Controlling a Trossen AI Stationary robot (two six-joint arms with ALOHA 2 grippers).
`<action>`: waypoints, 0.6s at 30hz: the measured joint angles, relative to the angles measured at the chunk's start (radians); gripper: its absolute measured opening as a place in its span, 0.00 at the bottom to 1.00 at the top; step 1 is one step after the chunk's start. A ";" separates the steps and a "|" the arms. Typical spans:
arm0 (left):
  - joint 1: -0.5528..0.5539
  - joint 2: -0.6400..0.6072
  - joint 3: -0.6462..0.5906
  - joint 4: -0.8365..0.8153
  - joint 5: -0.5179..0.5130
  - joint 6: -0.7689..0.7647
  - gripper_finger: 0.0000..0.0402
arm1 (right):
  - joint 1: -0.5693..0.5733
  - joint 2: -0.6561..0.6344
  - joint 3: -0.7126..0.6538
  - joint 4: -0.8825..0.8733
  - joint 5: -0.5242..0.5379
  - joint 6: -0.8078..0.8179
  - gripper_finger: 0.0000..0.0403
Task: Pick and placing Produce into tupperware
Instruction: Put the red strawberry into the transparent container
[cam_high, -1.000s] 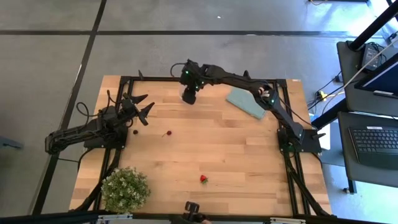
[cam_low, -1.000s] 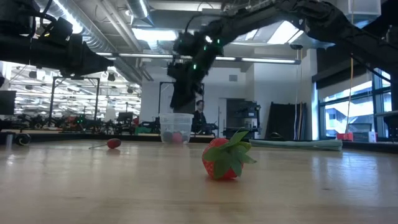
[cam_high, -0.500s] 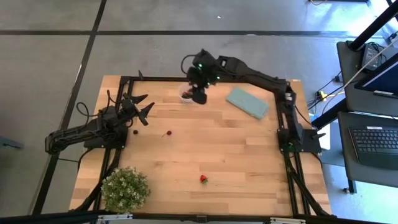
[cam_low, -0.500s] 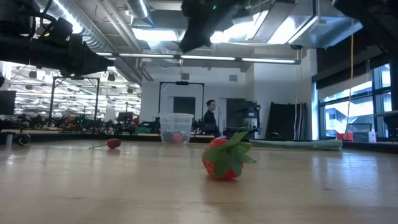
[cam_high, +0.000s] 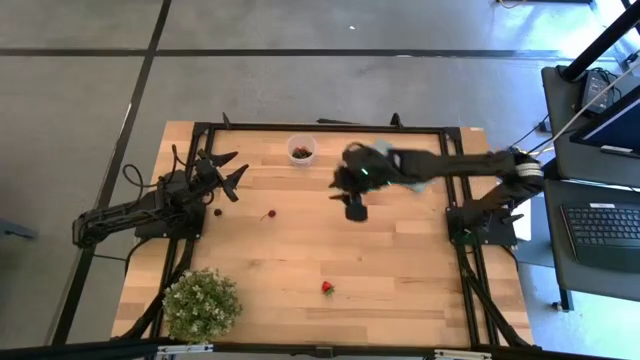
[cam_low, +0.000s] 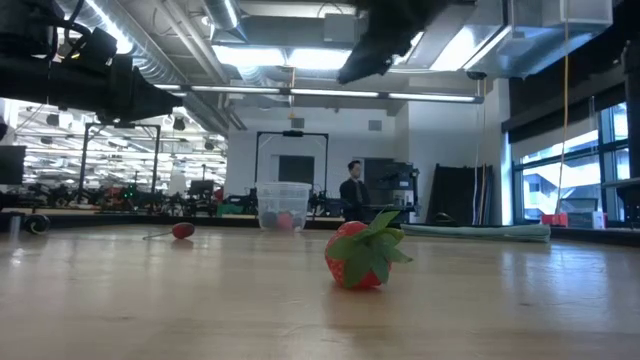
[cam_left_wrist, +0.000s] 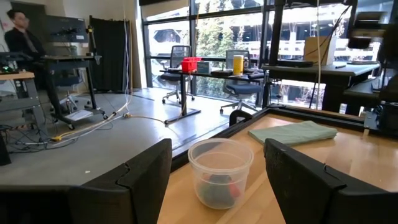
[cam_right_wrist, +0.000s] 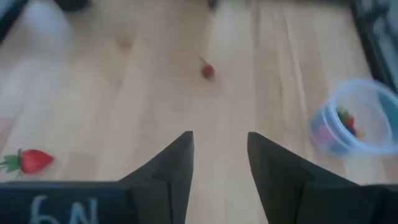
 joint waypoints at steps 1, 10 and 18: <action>0.000 0.000 0.000 0.000 0.000 0.000 0.62 | 0.025 -0.035 -0.058 0.063 0.010 -0.002 0.38; 0.000 0.000 0.000 0.000 0.000 0.000 0.62 | 0.204 -0.140 -0.387 0.549 0.013 0.148 0.38; 0.000 0.000 0.000 0.000 0.000 0.000 0.62 | 0.248 -0.128 -0.410 0.575 0.015 0.130 0.44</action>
